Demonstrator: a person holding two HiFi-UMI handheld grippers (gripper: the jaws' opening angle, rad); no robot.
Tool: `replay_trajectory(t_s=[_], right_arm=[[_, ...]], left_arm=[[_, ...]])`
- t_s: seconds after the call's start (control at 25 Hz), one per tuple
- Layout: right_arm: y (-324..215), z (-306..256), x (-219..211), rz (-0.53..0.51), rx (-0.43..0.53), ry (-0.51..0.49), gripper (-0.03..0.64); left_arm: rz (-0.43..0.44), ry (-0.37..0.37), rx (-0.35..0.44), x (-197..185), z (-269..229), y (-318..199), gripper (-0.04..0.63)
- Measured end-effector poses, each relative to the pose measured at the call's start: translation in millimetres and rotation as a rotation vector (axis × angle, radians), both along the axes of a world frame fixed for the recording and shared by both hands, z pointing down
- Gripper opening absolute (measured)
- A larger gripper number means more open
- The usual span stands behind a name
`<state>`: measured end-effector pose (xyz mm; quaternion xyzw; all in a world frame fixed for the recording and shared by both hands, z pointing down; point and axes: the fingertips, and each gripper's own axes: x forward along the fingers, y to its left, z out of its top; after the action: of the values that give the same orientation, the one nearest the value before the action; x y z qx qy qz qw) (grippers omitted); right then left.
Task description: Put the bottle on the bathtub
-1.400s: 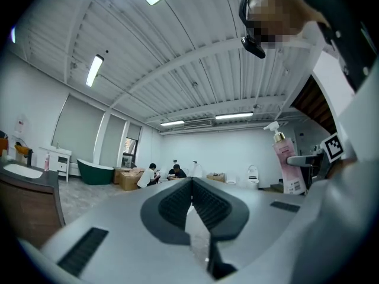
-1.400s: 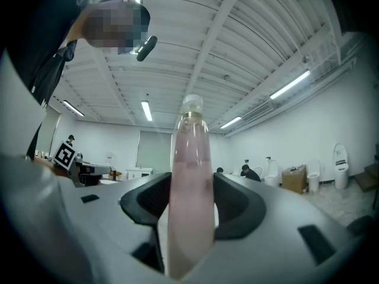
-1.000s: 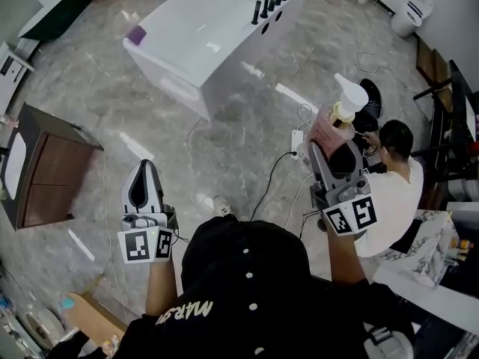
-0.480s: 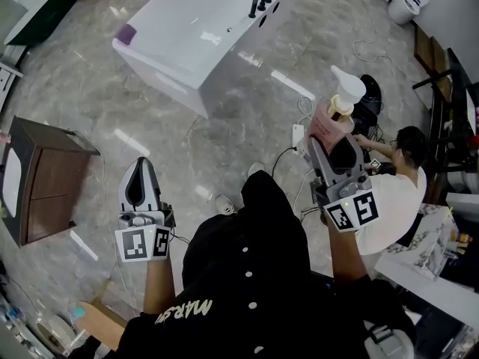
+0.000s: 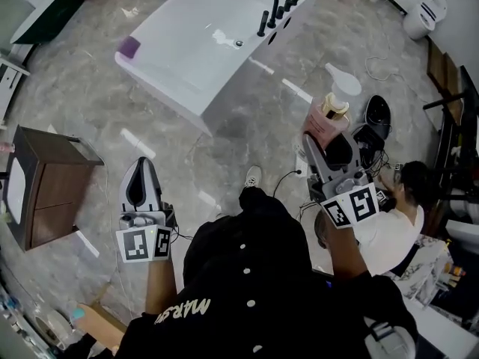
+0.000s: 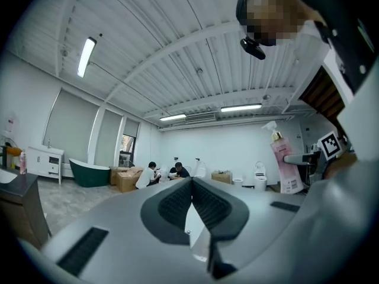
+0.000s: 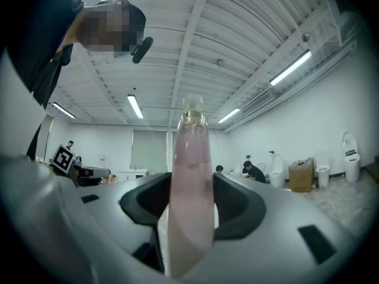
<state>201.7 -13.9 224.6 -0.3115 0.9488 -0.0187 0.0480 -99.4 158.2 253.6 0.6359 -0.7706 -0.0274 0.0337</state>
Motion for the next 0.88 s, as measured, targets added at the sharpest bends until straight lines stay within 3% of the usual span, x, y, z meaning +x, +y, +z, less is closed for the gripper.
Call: replay_trajectory(t_s=[0.36,0.6,0.88], right_arm=[[-96,-3,-10,-0.061,0.001,-0.003,0.221],[-132,9,-23,-0.105,-0.015,0.021,0.221],[-155,25,-60,-0.141,-0.022,0.059,0.221]], left_arm=[[-0.057,-0.004,0.012,2,-13,-84,0.011],[-0.09,0.001,-0.019,5,-6,-104,0.011],[-0.118,0.026,-0.049,-22,10,-116,0.011]])
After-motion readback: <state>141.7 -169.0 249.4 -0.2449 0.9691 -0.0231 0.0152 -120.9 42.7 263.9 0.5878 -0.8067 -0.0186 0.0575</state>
